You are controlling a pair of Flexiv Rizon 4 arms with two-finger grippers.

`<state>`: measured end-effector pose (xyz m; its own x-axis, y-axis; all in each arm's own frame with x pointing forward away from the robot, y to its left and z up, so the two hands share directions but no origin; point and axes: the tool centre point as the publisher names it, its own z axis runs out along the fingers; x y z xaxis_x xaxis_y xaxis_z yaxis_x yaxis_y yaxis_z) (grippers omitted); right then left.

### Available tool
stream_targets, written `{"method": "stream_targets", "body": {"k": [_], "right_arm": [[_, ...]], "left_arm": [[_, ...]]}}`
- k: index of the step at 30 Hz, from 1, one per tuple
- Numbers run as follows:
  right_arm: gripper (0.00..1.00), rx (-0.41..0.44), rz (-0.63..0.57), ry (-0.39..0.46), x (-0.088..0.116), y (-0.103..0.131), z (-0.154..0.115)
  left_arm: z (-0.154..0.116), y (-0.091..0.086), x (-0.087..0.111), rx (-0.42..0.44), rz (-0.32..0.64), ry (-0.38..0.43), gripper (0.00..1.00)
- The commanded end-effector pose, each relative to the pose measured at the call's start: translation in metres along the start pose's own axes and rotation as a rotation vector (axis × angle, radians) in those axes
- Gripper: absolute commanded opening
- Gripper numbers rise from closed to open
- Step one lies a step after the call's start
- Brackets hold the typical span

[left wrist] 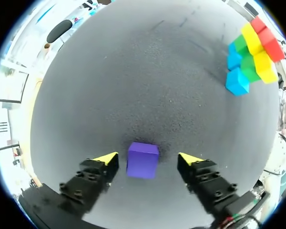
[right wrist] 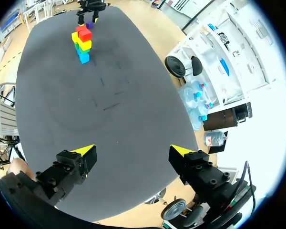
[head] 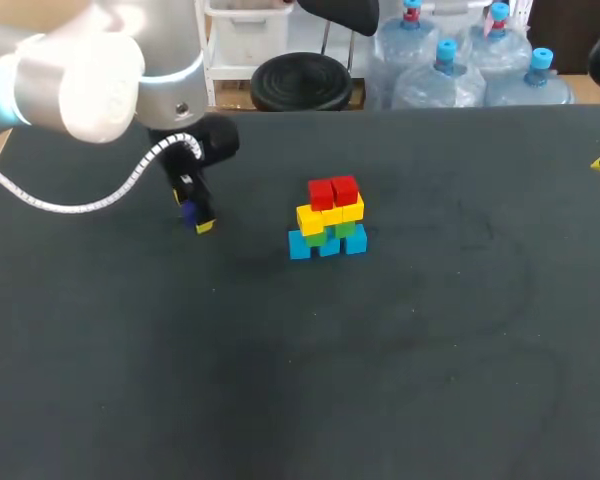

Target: Place the blue cubes, place green cubes on the blue cubes, place the yellow cubes on the green cubes, then place the red cubes on the yellow cubes, and place purple cube on the red cubes.

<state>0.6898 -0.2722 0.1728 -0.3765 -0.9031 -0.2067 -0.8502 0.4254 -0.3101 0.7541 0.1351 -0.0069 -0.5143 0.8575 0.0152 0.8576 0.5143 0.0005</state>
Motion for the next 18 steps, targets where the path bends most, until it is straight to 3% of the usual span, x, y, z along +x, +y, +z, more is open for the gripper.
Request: {"method": "stream_targets", "body": {"k": [1, 12, 18], "right_arm": [[1.00, 0.002, 0.000, -0.001, 0.000, 0.000, 0.001], [1.00, 0.002, 0.000, -0.001, 0.000, 0.000, 0.001], [1.00, 0.002, 0.000, -0.001, 0.000, 0.000, 0.001]], "left_arm": [[0.002, 0.000, -0.001, -0.002, -0.003, 0.002, 0.00], [0.003, -0.012, 0.001, -0.007, -0.008, -0.004, 0.00], [-0.034, -0.031, 0.005, -0.060, -0.034, 0.036, 0.00]]}}
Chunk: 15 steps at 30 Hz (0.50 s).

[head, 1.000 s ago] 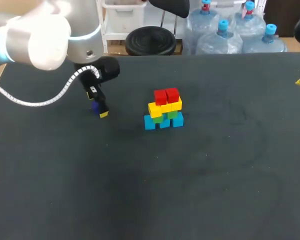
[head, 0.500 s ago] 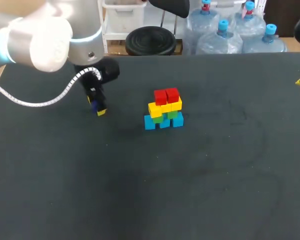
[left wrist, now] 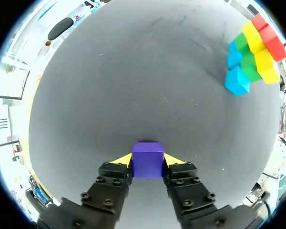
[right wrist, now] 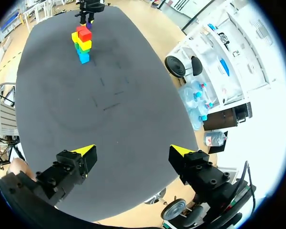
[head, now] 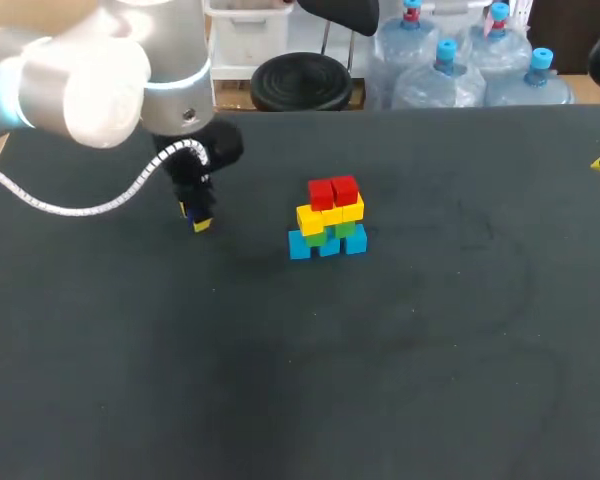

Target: Place the blue cubes, place green cubes on the blue cubes, place the yellow cubes on the green cubes, then place the red cubes on the yellow cubes, and place purple cube on the red cubes.

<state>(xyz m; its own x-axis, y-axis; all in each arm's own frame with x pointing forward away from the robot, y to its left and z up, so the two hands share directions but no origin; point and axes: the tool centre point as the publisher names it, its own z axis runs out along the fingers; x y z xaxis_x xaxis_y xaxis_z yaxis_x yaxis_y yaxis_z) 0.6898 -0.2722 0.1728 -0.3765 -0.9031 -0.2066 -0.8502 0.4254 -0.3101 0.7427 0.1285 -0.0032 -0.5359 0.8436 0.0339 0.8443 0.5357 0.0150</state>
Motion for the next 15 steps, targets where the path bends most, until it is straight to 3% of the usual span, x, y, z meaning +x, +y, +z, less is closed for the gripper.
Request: {"method": "stream_targets", "body": {"k": [1, 8, 15], "right_arm": [[1.00, 0.002, 0.000, -0.001, 0.000, 0.000, 0.001], [1.00, 0.002, 0.000, -0.001, 0.000, 0.000, 0.001], [1.00, 0.002, 0.000, -0.001, 0.000, 0.000, 0.001]], "left_arm": [[-0.041, -0.021, 0.007, -0.065, -0.011, 0.027, 0.00], [-0.100, -0.045, 0.012, -0.179, -0.031, 0.045, 0.00], [-0.121, -0.069, -0.001, -0.199, 0.029, 0.039, 0.00]]}}
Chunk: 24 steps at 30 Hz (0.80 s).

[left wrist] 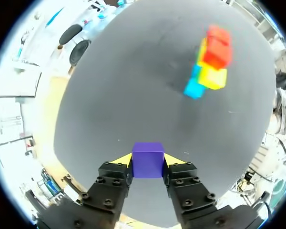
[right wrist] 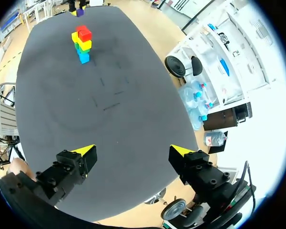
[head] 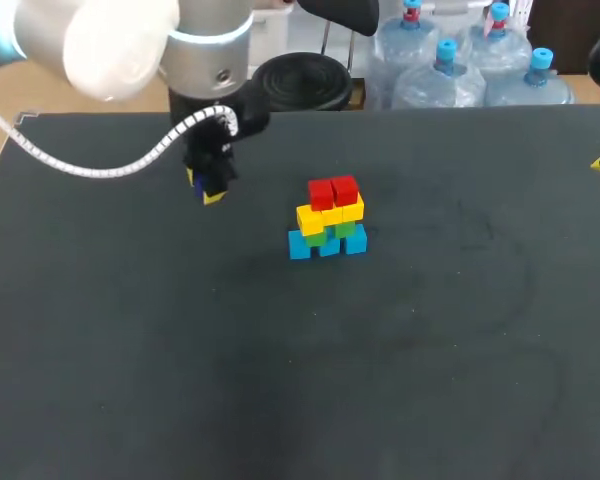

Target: Place the blue cubes, place green cubes on the blue cubes, place the yellow cubes on the green cubes, then place the red cubes on the yellow cubes, and place purple cube on the red cubes.

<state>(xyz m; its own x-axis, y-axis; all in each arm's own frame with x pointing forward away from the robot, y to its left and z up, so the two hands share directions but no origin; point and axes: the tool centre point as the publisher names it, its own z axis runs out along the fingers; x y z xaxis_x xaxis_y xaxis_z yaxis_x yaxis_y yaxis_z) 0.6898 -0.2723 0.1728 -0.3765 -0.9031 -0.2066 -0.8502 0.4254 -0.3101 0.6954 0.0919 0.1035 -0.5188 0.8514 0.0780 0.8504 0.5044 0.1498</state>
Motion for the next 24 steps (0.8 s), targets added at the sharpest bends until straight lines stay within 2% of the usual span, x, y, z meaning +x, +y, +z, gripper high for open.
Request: {"method": "stream_targets", "body": {"k": [1, 17, 21, 24], "right_arm": [[1.00, 0.002, 0.000, -0.001, 0.000, 0.000, 0.001], [1.00, 0.002, 0.000, -0.001, 0.000, 0.000, 0.001], [1.00, 0.002, 0.000, -0.001, 0.000, 0.000, 0.001], [1.00, 0.002, 0.000, -0.001, 0.000, 0.000, 0.001]], "left_arm": [[-0.014, -0.009, 0.001, -0.062, 0.005, -0.004, 0.00], [-0.014, -0.009, 0.001, -0.062, 0.005, -0.004, 0.00], [-0.020, -0.013, -0.044, -0.037, 0.187, -0.024, 0.00], [-0.027, -0.025, -0.081, -0.041, 0.334, -0.021, 0.00]]}}
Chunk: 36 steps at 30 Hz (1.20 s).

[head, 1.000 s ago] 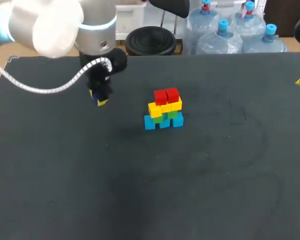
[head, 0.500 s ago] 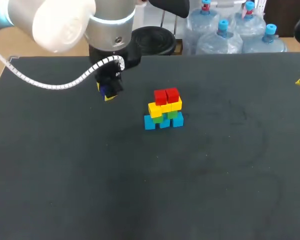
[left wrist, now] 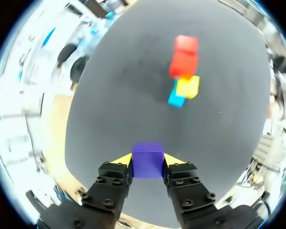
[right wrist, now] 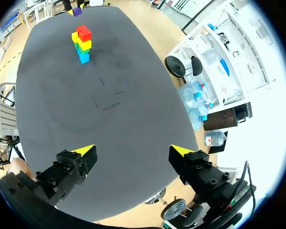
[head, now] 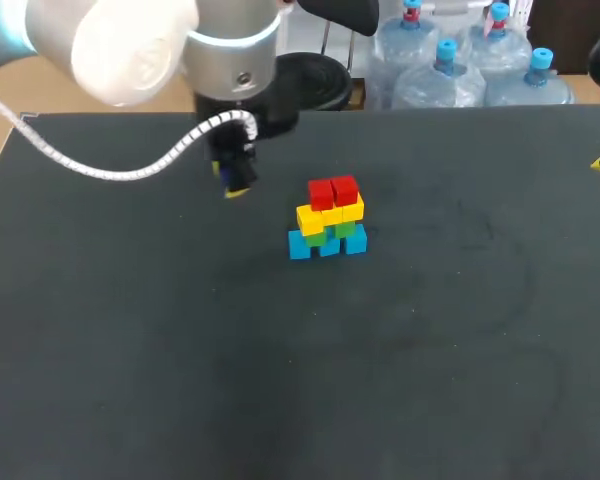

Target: Place the blue cubes, place green cubes on the blue cubes, place the yellow cubes on the green cubes, then place the red cubes on the yellow cubes, and place purple cube on the red cubes.

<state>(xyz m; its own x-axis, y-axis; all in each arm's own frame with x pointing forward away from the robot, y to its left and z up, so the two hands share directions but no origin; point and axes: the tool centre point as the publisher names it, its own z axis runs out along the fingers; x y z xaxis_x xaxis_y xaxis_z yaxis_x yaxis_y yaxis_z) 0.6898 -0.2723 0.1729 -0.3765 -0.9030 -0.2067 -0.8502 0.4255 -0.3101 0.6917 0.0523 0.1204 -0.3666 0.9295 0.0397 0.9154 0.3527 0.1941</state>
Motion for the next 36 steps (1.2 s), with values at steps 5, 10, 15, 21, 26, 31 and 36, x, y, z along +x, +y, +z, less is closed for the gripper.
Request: {"method": "stream_targets", "body": {"k": [5, 10, 15, 21, 26, 31, 36], "right_arm": [[1.00, 0.002, 0.000, -0.001, 0.000, 0.000, 0.001], [1.00, 0.002, 0.000, -0.001, 0.000, 0.000, 0.001], [1.00, 0.002, 0.000, -0.001, 0.000, 0.000, 0.001], [1.00, 0.002, 0.000, -0.001, 0.000, 0.000, 0.001], [1.00, 0.002, 0.000, -0.001, 0.000, 0.000, 0.001], [1.00, 0.002, 0.000, -0.001, 0.000, 0.000, 0.001], [1.00, 0.002, 0.000, -0.001, 0.000, 0.000, 0.001]], "left_arm": [[-0.003, -0.007, -0.083, 0.039, 0.283, 0.025, 0.00], [-0.007, -0.018, -0.091, 0.049, 0.297, 0.020, 0.00], [-0.020, -0.022, -0.093, 0.035, 0.300, 0.028, 0.00], [-0.021, -0.026, -0.098, 0.064, 0.297, 0.026, 0.00], [-0.015, -0.028, -0.099, 0.091, 0.256, -0.017, 0.00], [-0.017, -0.024, -0.103, 0.093, 0.238, -0.035, 0.00], [-0.020, -0.024, -0.108, 0.102, 0.246, -0.050, 0.00]]}}
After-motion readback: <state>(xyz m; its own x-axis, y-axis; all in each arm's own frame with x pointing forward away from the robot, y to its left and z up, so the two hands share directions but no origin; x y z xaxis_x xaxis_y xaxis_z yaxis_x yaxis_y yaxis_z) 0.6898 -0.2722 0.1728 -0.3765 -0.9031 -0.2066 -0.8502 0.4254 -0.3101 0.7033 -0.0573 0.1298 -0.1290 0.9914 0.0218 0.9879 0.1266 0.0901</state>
